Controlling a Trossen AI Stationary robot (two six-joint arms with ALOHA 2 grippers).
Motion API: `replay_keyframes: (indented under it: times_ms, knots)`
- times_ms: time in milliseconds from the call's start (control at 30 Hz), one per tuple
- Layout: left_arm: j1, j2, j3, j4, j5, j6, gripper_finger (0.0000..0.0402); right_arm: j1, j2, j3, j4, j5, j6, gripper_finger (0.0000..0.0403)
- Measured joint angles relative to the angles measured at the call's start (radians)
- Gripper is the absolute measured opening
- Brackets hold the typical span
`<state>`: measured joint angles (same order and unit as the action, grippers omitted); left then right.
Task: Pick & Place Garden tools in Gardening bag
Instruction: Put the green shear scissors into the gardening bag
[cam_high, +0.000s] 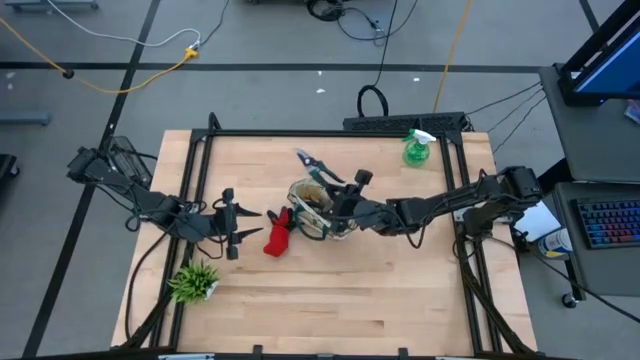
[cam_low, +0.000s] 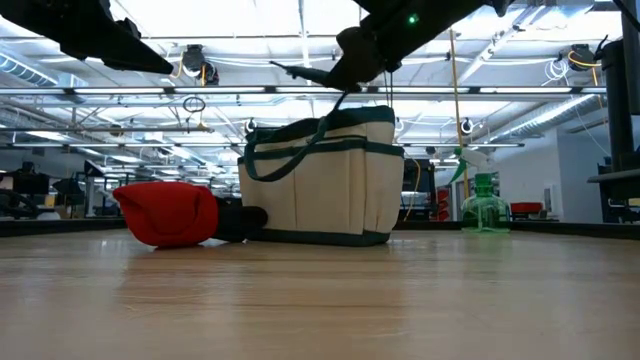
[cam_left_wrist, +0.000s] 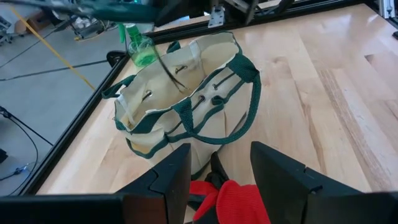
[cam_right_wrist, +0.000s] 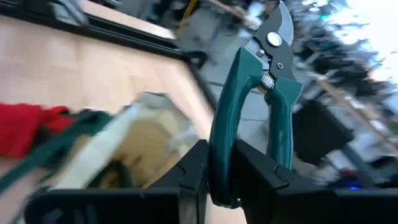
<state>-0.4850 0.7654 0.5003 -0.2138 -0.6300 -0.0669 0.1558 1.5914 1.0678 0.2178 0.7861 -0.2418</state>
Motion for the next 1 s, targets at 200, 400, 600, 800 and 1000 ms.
replay_keyframes:
  times_ms: [200,400,600,800,1000]
  knots:
    - [0.0,0.0,0.0,-0.001,0.0,0.0,0.0172,0.013,0.012,-0.039,-0.035,-0.166,0.086,0.0057]
    - [0.0,0.0,0.0,-0.002,0.0,-0.001,0.0172,0.028,0.01,-0.097,-0.031,-0.231,0.151,0.0057]
    - [0.0,0.0,0.0,-0.002,0.0,-0.002,0.0172,0.043,0.01,-0.119,-0.078,-0.268,0.211,0.0057]
    - [0.0,0.0,0.0,0.0,0.0,-0.002,0.0172,0.043,0.01,-0.119,-0.203,-0.268,0.341,0.0057]
    - [0.0,0.0,0.0,0.0,0.0,-0.002,0.0172,0.02,0.01,-0.119,-0.235,-0.386,0.4,0.0057]
